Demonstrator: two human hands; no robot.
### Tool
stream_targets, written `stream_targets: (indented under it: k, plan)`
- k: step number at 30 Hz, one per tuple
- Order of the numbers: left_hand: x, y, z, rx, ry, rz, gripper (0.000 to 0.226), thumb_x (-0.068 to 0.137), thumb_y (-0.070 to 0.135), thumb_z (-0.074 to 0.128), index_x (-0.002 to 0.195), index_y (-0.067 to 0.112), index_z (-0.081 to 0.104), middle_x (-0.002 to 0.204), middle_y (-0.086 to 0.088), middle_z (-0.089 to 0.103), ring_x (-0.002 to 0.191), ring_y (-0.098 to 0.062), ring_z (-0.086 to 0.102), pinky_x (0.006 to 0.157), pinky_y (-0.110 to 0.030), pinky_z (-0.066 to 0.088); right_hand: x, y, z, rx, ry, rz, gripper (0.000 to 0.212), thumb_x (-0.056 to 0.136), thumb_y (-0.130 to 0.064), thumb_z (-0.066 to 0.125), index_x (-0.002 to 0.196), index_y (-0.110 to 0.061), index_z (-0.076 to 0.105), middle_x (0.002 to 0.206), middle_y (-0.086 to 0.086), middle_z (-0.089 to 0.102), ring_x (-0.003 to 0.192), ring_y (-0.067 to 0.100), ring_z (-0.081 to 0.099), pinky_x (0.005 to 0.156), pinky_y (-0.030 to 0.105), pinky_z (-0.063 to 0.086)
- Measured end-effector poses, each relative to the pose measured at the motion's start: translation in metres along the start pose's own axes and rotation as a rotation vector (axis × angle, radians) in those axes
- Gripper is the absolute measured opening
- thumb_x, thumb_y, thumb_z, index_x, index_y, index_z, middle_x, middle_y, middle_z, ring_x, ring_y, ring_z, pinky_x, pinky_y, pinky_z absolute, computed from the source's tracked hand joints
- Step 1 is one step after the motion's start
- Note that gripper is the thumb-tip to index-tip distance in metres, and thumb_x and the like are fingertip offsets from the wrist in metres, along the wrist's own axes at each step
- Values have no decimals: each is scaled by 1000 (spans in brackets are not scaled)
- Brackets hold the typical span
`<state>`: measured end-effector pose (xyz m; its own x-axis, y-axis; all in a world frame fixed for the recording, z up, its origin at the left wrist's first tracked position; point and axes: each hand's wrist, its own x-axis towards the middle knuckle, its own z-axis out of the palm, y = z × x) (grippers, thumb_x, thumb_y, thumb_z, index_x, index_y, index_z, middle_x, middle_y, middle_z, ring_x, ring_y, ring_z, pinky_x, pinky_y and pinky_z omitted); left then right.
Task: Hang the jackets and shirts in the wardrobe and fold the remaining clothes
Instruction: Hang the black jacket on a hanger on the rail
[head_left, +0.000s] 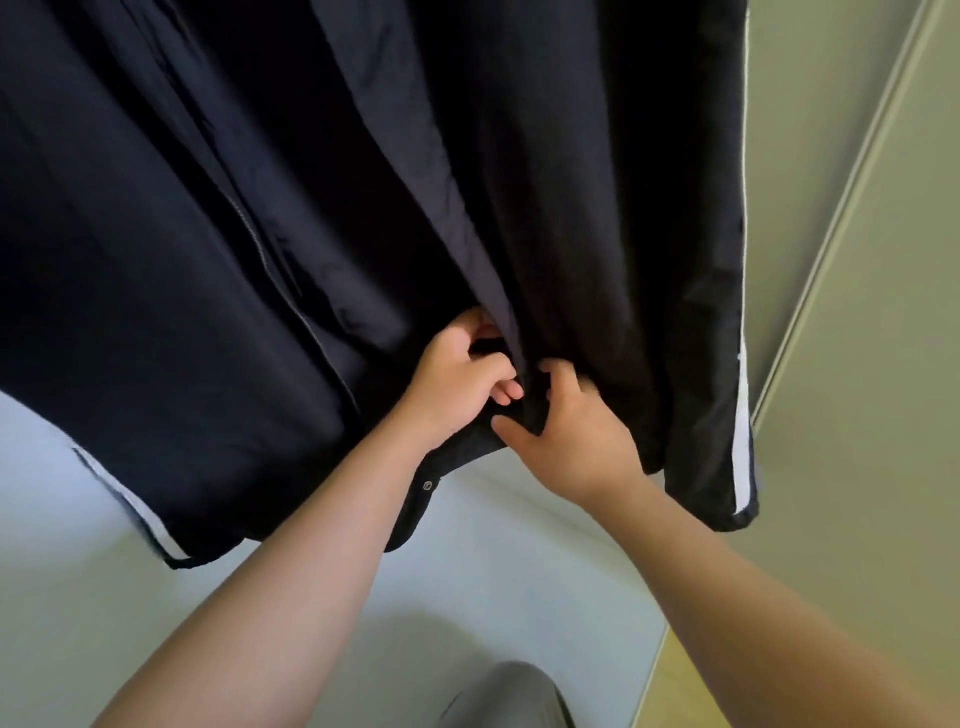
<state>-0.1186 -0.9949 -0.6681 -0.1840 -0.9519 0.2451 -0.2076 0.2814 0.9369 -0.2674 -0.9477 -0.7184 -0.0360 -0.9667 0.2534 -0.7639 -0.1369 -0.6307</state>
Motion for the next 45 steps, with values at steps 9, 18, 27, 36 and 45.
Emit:
stream_targets:
  k: [9, 18, 27, 36, 45]
  plan:
    - [-29, -12, -13, 368, 54, 37, 28, 73, 52, 76, 97, 39, 68, 93, 20, 74, 89, 0, 70, 79, -32, 58, -14, -3, 13, 109, -71, -47, 17, 101, -33, 56, 106, -17, 60, 86, 0, 65, 73, 21, 65, 66, 40, 57]
    - [-75, -27, -13, 126, 126, -126, 43, 79, 56, 69, 85, 13, 70, 84, -16, 74, 87, -34, 74, 79, -56, 62, -62, 5, 22, 272, -120, 103, 21, 103, -42, 50, 97, -23, 55, 73, -5, 61, 60, 13, 61, 57, 32, 50]
    - [-112, -47, -12, 352, -70, -250, 33, 76, 43, 75, 93, 15, 72, 88, -4, 77, 84, -24, 76, 82, -50, 61, -105, 11, 66, 590, -209, 466, 27, 99, -24, 54, 75, -16, 47, 59, -9, 46, 58, 15, 41, 49, 19, 35]
    - [-145, -59, -21, -2, -15, -302, 19, 89, 14, 78, 106, 17, 71, 101, 2, 78, 98, -13, 74, 87, -27, 59, -128, -7, 84, 1175, -238, 734, 20, 105, -21, 51, 122, -10, 52, 112, 11, 68, 85, 26, 75, 78, 35, 60]
    - [-197, -129, -50, -810, 432, -982, 45, 84, 17, 84, 117, 0, 58, 115, -24, 69, 89, -29, 77, 67, -33, 62, -130, -7, 82, 1109, -193, 698, 19, 102, -15, 56, 120, -7, 57, 105, 7, 71, 85, 21, 66, 81, 33, 58]
